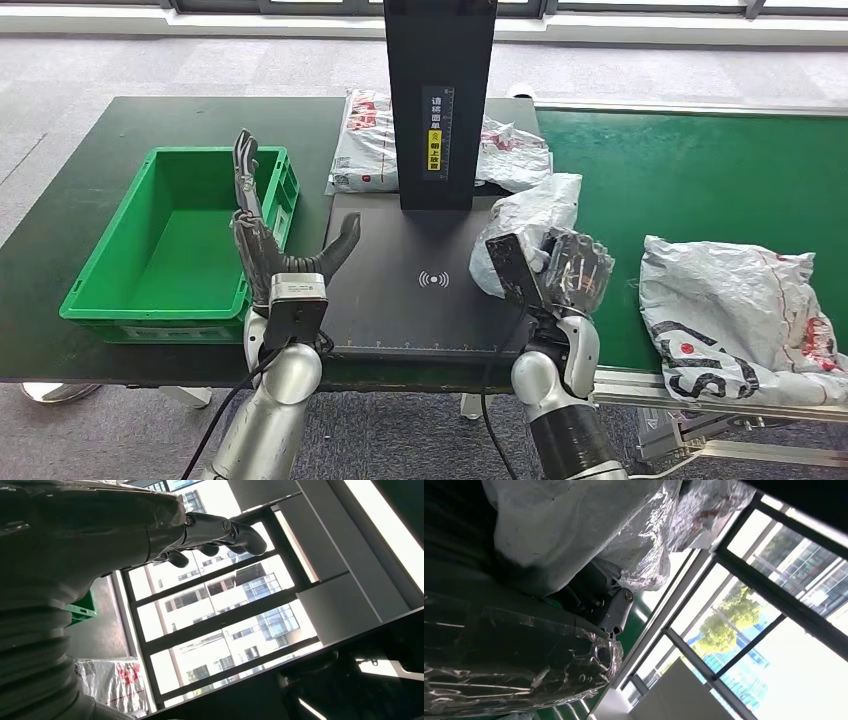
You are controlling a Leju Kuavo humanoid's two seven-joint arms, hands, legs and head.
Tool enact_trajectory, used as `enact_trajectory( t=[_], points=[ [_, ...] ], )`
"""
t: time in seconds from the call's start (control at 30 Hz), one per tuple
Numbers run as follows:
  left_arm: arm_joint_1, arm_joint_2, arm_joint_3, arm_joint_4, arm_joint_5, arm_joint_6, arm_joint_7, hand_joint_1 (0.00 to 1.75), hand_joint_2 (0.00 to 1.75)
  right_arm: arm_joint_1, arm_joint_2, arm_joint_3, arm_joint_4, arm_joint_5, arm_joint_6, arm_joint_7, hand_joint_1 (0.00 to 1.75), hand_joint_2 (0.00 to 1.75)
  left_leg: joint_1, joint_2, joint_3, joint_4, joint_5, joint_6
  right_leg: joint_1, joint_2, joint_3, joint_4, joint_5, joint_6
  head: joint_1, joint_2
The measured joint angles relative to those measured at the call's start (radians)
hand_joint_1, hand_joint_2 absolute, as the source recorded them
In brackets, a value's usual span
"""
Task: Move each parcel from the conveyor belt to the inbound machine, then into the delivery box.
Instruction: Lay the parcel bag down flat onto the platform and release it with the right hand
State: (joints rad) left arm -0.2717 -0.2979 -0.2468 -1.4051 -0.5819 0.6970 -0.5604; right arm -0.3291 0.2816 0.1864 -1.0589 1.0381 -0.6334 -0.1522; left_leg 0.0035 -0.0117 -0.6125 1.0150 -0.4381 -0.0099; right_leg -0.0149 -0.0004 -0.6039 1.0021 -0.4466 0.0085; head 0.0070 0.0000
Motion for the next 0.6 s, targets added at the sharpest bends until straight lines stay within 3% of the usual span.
enact_trajectory(
  t=[0.3,0.47,0.6],
  points=[
    [0.002,0.0,0.001,-0.024,-0.001,0.0,-0.007,0.0,1.75,-0.036,-0.002,0.112,0.097,-0.033,0.034,0.002,1.75,1.75,0.0,0.0,0.0,0.0,0.0,0.0,0.0,0.0,0.0,0.0,0.0,0.0,0.0,0.0],
    [-0.001,-0.001,0.014,-0.025,-0.012,0.0,-0.002,0.0,1.75,-0.046,0.006,0.184,0.108,-0.243,0.166,-0.074,1.75,1.75,0.0,0.001,0.0,0.0,0.0,0.0,0.0,0.001,0.0,0.0,0.0,-0.001,0.0,0.0],
    [-0.018,-0.006,0.05,-0.013,-0.011,0.0,-0.021,0.0,1.75,-0.074,0.018,0.247,0.117,-0.35,0.212,-0.084,1.75,1.75,0.001,0.001,0.0,0.0,0.001,-0.001,0.001,0.001,-0.001,0.0,0.0,-0.001,0.0,0.0]
  ],
)
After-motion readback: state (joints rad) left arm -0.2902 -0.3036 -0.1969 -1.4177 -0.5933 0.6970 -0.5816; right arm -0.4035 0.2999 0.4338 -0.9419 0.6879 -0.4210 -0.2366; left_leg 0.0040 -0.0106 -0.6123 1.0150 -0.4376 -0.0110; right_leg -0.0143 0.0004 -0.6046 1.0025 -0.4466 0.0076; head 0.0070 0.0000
